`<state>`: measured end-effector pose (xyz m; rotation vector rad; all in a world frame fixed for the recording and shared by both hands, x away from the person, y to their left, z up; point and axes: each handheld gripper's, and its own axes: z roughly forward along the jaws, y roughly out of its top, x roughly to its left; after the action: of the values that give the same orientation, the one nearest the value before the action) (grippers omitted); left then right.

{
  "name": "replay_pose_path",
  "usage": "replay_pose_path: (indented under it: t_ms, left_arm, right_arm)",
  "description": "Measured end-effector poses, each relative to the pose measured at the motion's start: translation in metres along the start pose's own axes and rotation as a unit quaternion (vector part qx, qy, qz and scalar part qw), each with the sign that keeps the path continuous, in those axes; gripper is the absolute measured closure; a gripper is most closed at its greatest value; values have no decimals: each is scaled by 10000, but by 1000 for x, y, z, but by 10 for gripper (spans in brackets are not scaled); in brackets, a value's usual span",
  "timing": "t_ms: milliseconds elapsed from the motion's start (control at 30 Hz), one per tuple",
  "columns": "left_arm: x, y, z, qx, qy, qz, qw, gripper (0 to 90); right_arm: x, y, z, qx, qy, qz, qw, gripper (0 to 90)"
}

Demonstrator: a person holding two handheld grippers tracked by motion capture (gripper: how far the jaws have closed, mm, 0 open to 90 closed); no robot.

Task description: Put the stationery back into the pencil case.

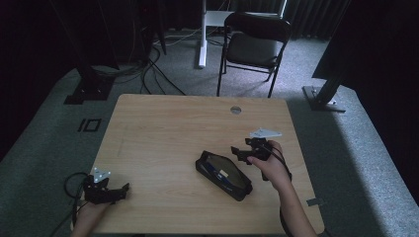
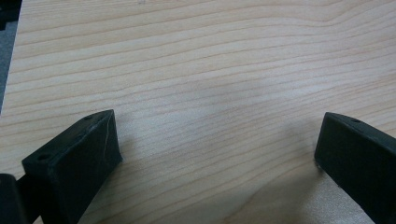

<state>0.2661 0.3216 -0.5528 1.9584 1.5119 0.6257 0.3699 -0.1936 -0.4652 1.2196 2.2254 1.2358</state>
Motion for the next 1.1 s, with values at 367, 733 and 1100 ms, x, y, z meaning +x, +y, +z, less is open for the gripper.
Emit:
replay_pose_path:
  t_ms: [367, 733, 1100]
  left_arm:
    - [0, 0, 0, 0, 0, -1, 10000, 3]
    - [0, 0, 0, 0, 0, 0, 10000, 3]
    - [0, 0, 0, 0, 0, -1, 10000, 3]
  right_arm:
    - [-14, -17, -2, 29, -135, 123, 9998, 222]
    - [-28, -35, -6, 75, -277, 311, 9991, 211]
    - [-40, -55, -14, 159, -457, 484, 9977, 203]
